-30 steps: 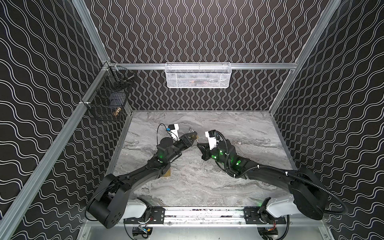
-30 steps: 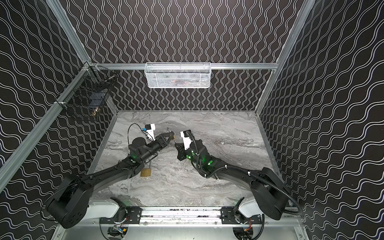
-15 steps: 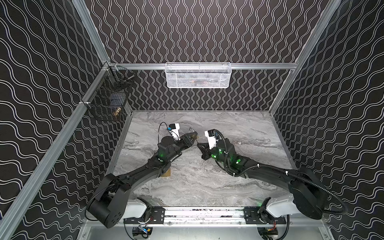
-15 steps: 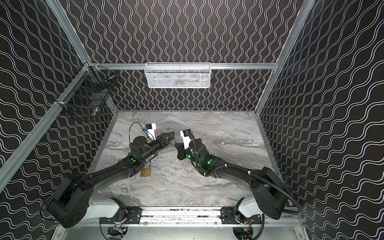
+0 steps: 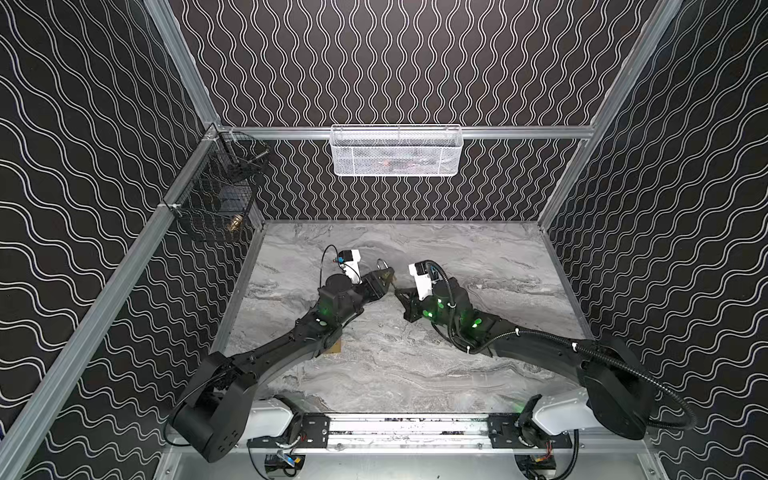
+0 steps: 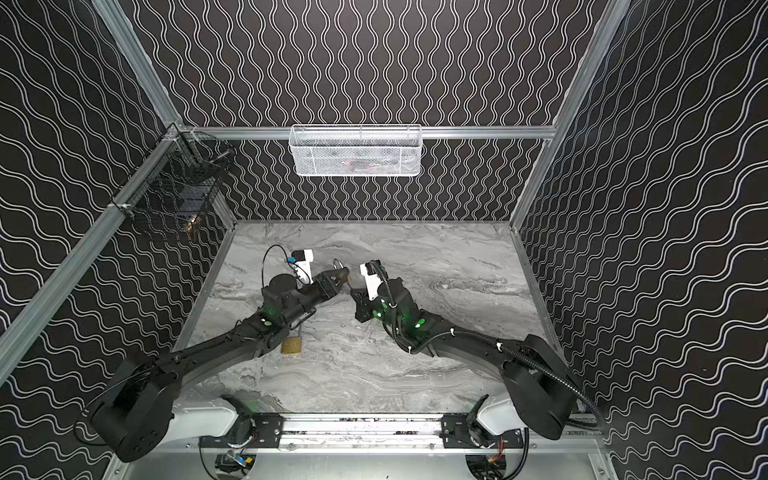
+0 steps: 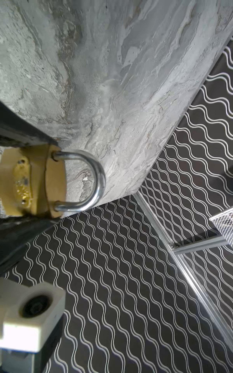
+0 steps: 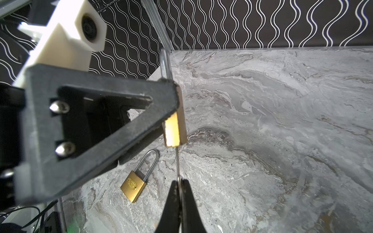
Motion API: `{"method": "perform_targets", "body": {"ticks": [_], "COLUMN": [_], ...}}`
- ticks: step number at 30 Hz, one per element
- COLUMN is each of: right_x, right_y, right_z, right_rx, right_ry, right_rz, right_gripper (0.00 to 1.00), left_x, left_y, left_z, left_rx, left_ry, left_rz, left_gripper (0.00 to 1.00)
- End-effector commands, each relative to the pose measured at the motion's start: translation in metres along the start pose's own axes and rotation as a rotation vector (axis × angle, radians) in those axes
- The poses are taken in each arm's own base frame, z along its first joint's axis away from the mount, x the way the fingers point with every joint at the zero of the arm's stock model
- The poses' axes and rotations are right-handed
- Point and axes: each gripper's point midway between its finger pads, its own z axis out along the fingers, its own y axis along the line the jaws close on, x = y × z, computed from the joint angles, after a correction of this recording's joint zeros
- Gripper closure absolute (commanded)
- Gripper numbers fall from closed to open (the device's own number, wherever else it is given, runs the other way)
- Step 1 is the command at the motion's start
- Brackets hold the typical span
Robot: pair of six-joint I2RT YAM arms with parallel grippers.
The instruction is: Unlock with the key
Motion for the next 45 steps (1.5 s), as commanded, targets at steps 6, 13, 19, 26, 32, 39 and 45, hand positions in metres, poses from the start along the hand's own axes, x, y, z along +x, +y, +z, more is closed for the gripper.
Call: {"method": "perform_targets", "body": {"ticks": [6, 13, 19, 26, 32, 39, 45], "right_x": [-0.029, -0.022, -0.018, -0.013, -0.020, -0.020, -0.019], "right_y": [0.014, 0.017, 0.017, 0.018, 0.021, 0.022, 0.022], "right_z": [-0.006, -0.005, -0.002, 0.005, 0.011, 0.013, 0.016], "right_rx": [-0.074, -0.100, -0.106, -0.115, -0.120, -0.123, -0.124], "right_ry": [-0.121, -0.105, -0.090, -0.070, -0.071, -0.070, -0.065], "right_rz": [0.028, 0.045, 0.050, 0.062, 0.053, 0.055, 0.056], "right_gripper": [1.00, 1.00, 1.00, 1.00, 1.00, 1.00, 1.00], "left_x": [-0.016, -0.029, -0.033, -0.035, -0.033, -0.033, -0.033], "left_y": [-0.005, -0.008, -0.014, -0.021, -0.020, -0.017, -0.017], "left_z": [-0.008, -0.010, -0.010, -0.011, -0.010, -0.011, -0.009], "left_rx": [0.025, 0.027, 0.054, 0.071, 0.079, 0.064, 0.075], "left_ry": [-0.091, -0.147, -0.155, -0.153, -0.151, -0.151, -0.151], "left_rz": [0.008, -0.010, -0.036, -0.036, -0.043, -0.033, -0.044], "left_gripper": [0.97, 0.97, 0.97, 0.97, 0.97, 0.97, 0.97]}}
